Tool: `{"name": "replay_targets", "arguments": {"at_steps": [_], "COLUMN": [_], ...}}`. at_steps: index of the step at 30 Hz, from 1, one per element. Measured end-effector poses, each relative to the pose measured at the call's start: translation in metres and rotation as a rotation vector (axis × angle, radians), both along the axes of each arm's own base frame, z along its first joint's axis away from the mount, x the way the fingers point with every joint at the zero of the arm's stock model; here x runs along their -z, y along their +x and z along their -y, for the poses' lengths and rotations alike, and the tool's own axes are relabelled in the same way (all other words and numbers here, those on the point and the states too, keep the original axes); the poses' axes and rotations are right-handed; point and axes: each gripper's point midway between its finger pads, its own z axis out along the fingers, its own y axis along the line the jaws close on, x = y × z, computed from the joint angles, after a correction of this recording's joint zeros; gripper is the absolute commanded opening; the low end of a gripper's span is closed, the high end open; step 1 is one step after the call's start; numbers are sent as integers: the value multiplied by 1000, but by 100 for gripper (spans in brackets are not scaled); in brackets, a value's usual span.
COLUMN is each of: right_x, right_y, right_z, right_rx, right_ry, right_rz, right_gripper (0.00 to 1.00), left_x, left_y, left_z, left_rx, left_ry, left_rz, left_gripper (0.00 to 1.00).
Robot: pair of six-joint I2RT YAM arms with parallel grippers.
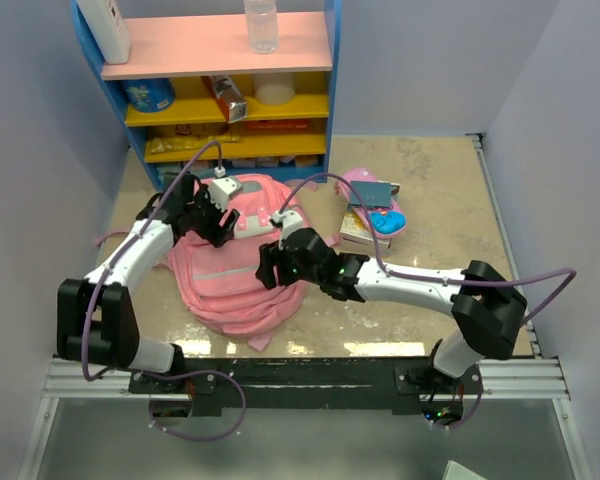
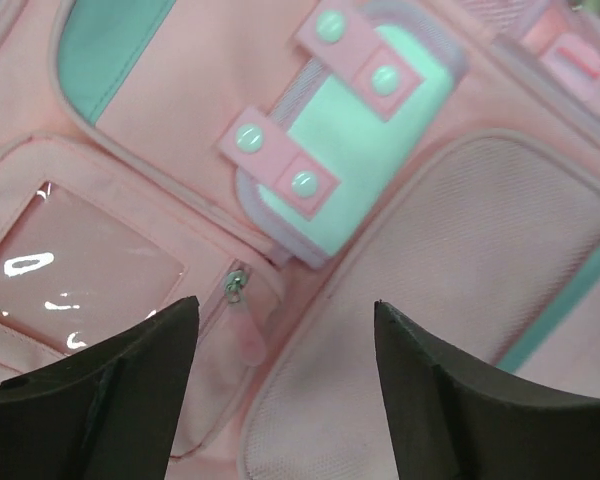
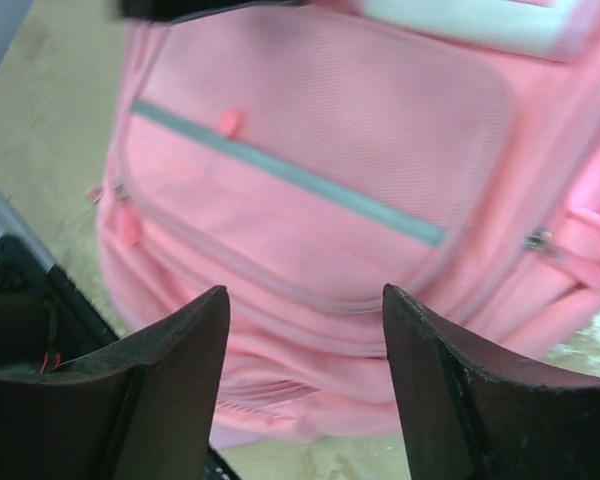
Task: Pack the student bag
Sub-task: Unzip the student bag at the center of the board.
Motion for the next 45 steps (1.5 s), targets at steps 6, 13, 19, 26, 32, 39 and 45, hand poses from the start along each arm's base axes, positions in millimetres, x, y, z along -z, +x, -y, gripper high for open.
{"name": "replay_targets", "arguments": {"at_steps": [6,13,19,26,32,39,45], "right_x": [19,27,44,44,46,58,54], "right_y": [19,17,21,23,21,11,13], "right_z": [18,13,14,15,17,28,25], "right_rx": [84,75,94,106,104,112,113], "right_ry": [37,100,101,113,113,93,116], "right_rz": [-124,-229,-300,-322,-334,-360,-354], "right_gripper": [64,63,63,63,62,62,61], "left_x": [-31,-7,-7,-18,-14,-10,-8], "left_y": [-21,-54,-68,-75,-87,-92,-96], "left_z": [30,36,36,38,38,40,47], "left_rx": [149,255,303,345,363,379,404], "left_ry": [-38,-44,-41,-41,-40,-36,-31], "left_rz": [72,-2,2,49,40,32,32], "left_gripper": [74,72,72,73,74,75,75]}}
